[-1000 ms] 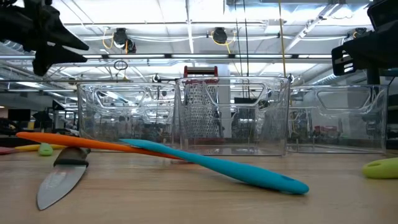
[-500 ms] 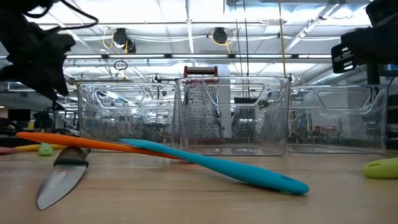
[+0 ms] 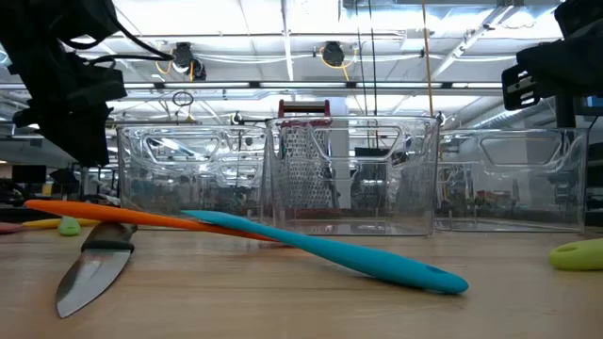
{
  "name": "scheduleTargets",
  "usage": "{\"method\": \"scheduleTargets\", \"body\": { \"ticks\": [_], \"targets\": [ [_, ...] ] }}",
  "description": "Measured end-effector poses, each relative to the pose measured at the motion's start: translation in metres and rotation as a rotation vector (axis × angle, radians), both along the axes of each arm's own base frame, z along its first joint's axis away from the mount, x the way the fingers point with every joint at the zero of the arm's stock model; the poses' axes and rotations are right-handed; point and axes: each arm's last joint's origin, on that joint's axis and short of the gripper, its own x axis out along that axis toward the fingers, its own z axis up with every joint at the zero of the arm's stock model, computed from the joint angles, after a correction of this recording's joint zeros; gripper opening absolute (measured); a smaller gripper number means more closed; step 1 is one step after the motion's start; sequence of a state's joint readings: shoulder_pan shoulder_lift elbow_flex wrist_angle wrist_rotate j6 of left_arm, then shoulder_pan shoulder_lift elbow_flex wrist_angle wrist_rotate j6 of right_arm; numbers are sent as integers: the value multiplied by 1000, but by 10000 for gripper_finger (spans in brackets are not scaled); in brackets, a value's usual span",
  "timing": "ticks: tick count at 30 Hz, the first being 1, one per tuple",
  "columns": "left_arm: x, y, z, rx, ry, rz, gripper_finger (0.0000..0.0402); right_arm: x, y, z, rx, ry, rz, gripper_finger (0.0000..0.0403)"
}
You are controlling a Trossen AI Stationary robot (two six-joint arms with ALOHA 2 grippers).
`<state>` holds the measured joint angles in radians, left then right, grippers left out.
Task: Pick & Place Kitchen Items
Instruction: Put the wooden serving spoon into the right transparent bin
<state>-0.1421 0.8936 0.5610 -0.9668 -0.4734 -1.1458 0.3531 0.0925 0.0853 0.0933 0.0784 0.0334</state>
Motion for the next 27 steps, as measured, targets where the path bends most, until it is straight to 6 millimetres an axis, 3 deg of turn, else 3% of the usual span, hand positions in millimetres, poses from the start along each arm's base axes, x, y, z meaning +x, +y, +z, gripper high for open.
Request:
{"method": "scheduleTargets", "body": {
  "ticks": [7, 16, 27],
  "targets": [
    [6, 7, -2, 3, -18, 54, 159, 0, 0, 1, 0, -2, -2, 4],
    [11, 9, -5, 6, 42, -17, 162, 0, 0, 1, 1, -2, -2, 4],
    [23, 10, -17, 8, 95, 2, 256, 0, 0, 1, 15, 1, -2, 4]
  ]
}}
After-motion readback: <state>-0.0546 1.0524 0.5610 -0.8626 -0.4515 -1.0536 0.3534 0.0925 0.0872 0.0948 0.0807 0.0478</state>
